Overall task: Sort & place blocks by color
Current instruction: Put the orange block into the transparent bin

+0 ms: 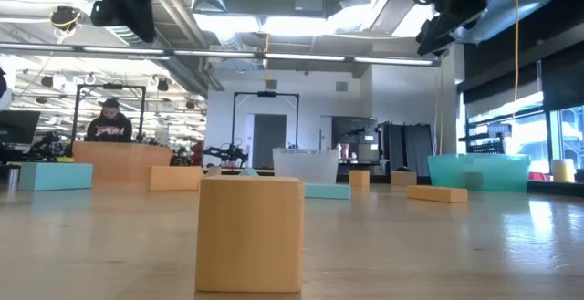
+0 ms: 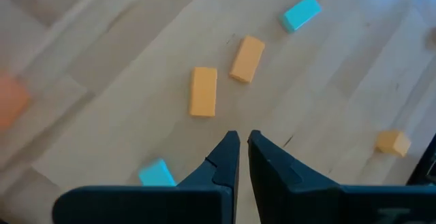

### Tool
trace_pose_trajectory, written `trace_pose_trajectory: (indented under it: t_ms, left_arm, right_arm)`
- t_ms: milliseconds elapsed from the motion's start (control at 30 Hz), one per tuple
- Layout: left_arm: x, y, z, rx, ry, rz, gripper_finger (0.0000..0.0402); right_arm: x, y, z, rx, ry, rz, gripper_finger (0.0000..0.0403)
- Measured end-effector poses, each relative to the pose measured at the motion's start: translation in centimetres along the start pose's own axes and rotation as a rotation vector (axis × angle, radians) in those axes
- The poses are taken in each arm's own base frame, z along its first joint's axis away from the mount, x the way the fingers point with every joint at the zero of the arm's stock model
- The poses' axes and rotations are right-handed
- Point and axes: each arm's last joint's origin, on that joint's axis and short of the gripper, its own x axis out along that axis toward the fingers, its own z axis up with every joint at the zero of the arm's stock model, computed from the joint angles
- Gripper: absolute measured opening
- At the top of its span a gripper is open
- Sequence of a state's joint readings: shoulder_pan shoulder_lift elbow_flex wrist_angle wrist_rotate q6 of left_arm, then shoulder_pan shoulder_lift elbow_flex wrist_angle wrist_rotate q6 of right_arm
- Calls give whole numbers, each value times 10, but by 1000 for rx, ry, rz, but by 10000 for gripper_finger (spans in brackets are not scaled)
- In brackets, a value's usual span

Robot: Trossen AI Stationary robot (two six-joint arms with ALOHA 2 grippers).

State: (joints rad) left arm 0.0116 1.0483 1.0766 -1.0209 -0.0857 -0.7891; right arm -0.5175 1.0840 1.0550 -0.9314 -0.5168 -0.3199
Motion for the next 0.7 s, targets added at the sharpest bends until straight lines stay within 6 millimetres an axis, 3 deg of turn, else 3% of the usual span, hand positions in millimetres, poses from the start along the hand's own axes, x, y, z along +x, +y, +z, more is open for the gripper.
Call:
trace_pose_trajectory:
  t_ms: [367,500,700]
  left_arm:
    - [6,-3,0,-151,75,-32,44]
    - [6,-3,1,-170,60,-25,95]
    - [18,-5,9,-200,46,-4,207]
  right_arm:
    - [0,0,0,0,0,0,200]
    - [0,0,0,0,0,0,200]
    - [0,0,0,0,0,0,200]
